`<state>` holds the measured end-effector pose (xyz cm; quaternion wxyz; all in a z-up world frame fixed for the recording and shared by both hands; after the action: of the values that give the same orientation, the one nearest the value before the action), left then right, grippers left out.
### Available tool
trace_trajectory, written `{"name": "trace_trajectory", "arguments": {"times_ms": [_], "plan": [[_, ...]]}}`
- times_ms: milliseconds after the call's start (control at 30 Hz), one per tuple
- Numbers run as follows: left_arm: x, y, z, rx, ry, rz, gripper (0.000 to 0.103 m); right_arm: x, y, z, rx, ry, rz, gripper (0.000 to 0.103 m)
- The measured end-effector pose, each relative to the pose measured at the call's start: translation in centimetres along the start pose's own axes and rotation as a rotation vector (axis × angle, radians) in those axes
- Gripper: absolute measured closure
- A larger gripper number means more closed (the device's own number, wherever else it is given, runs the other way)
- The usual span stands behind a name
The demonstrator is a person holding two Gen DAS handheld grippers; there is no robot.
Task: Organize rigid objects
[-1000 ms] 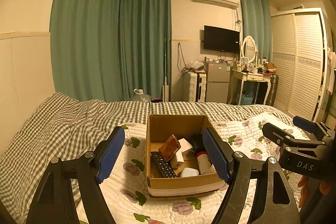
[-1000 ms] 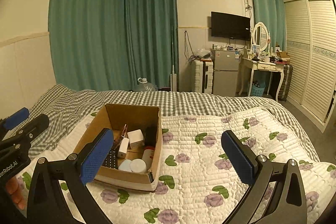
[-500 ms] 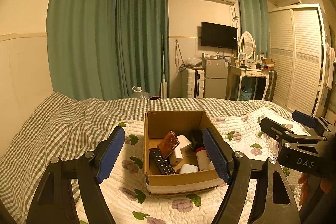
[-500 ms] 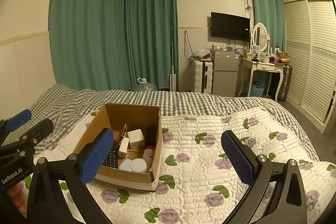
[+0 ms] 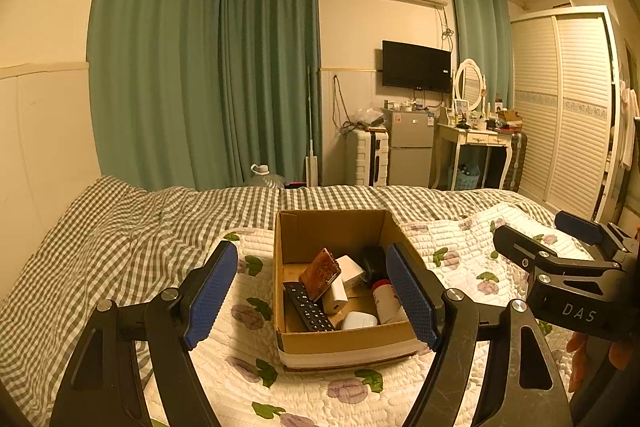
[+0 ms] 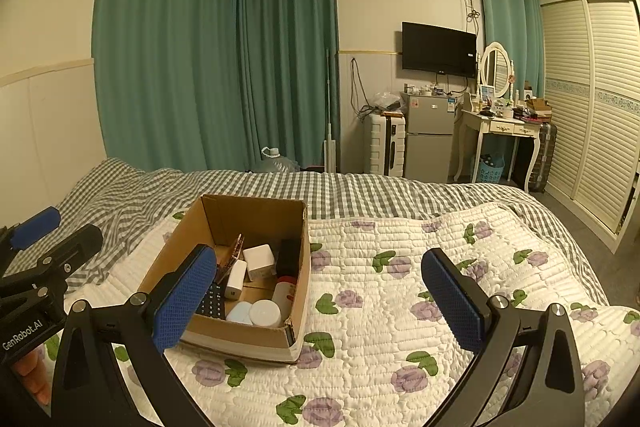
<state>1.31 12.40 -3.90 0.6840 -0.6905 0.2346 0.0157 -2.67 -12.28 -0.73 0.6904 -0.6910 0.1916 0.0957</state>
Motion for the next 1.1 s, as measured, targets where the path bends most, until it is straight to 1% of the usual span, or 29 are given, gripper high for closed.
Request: {"name": "trace_trajectory", "arguments": {"times_ms": [1100], "plan": [[0.36, 0.53, 0.33, 0.009, 0.004, 0.014, 0.024, 0.19, 0.59, 0.45, -0.001, 0.001, 0.013, 0.0]]}}
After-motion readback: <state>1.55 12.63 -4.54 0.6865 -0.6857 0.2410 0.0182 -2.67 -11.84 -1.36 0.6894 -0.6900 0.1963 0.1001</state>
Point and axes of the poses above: each gripper's, at about its wrist camera, not at the fingertips, and x roughly the way its jaws point, z to its left, y to its underside, the point moved 5 cm from there along x, roughly the way its jaws point, and after that the axes turned 15 degrees about y, right-handed, at the moved point
